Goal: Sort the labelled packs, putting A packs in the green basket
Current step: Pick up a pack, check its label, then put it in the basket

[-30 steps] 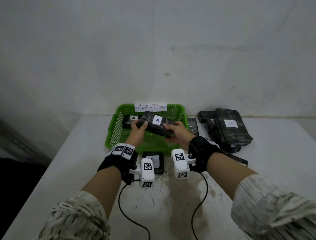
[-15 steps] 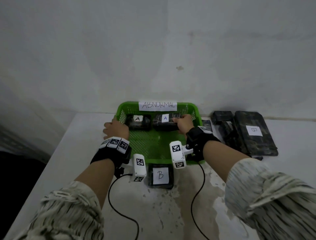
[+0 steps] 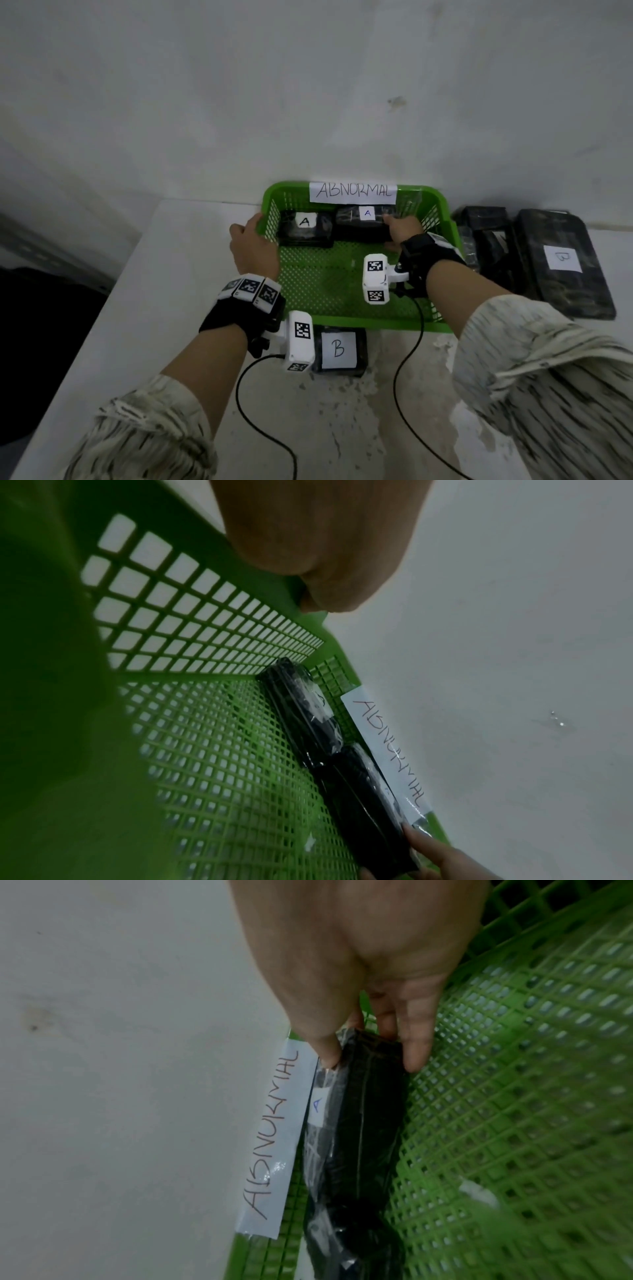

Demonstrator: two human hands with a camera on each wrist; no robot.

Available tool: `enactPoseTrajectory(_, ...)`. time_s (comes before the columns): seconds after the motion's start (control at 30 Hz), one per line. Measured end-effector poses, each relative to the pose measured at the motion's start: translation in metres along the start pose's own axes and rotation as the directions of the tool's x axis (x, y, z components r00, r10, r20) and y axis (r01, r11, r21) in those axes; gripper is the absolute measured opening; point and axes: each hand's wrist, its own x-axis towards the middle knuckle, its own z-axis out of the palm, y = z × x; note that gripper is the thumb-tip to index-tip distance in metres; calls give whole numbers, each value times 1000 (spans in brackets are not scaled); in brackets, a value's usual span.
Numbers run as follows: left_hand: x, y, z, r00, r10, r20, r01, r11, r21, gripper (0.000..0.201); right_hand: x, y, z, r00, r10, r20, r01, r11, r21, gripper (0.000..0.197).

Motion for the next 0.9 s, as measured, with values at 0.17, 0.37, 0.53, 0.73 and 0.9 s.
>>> enactPoseTrajectory(0.17,2,-3,2,1000,21,-4,-21,1000,-11,47,-14,-10,-3,998,-51,-19,47,983,-180,42)
enactPoseTrajectory(0.37,-2,11,-1,998,-67,0,67,991,113,47,-29,-15,-9,996,-80,-49,56,923,-381,57)
enactPoseTrajectory(0.53,-22,49,7,997,-45,-66,56,984,170,44,-55,-23,-34,890,-421,-175,305,835,-458,48)
enactPoseTrajectory(0.73,-74,113,44,962,55,268,-93,987,130,44,-45,-20,-111,831,-503,-239,361,813,-458,34)
enactPoseTrajectory(0.9,-113,146,93,836,52,546,-113,991,77,46,-11,11,-160,938,-310,-154,185,824,-536,45)
